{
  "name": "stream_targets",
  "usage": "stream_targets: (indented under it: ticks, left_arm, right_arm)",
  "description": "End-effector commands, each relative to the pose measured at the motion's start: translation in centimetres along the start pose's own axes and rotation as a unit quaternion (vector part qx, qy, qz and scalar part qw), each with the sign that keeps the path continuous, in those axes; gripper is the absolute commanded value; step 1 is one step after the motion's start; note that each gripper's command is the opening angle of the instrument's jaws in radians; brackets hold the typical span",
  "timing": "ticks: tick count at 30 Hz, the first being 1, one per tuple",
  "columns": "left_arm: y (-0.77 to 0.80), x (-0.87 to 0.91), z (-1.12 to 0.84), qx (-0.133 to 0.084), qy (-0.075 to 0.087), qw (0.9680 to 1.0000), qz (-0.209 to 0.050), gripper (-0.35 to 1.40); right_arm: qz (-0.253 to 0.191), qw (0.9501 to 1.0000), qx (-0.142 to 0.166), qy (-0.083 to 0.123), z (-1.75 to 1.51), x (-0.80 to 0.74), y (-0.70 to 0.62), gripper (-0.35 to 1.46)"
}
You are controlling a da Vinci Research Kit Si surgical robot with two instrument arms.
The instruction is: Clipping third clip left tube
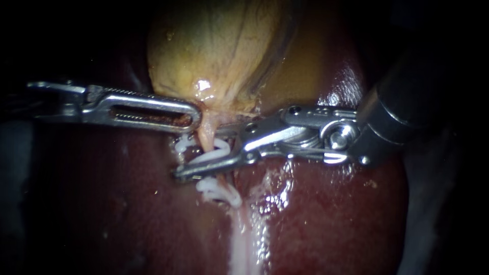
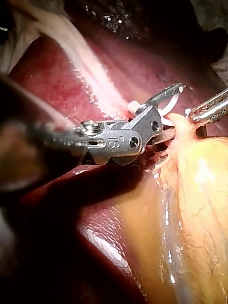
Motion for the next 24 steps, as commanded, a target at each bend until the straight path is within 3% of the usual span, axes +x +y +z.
stream_targets:
  ticks: [1,9,24]
  left_arm:
    - [0.00,0.00,0.00,0.000,0.000,1.0000,0.000,-0.35]
    - [0.00,0.00,0.00,0.000,0.000,1.0000,0.000,-0.35]
    - [0.00,0.00,0.00,0.000,0.000,1.0000,0.000,-0.35]
  right_arm:
    - [0.002,1.0000,0.000,-0.001,0.00,-0.02,-0.01,0.38]
    - [0.007,1.0000,0.005,-0.003,-0.02,-0.03,-0.02,0.24]
    - [0.009,0.9999,0.006,-0.003,-0.04,-0.05,0.00,-0.24]
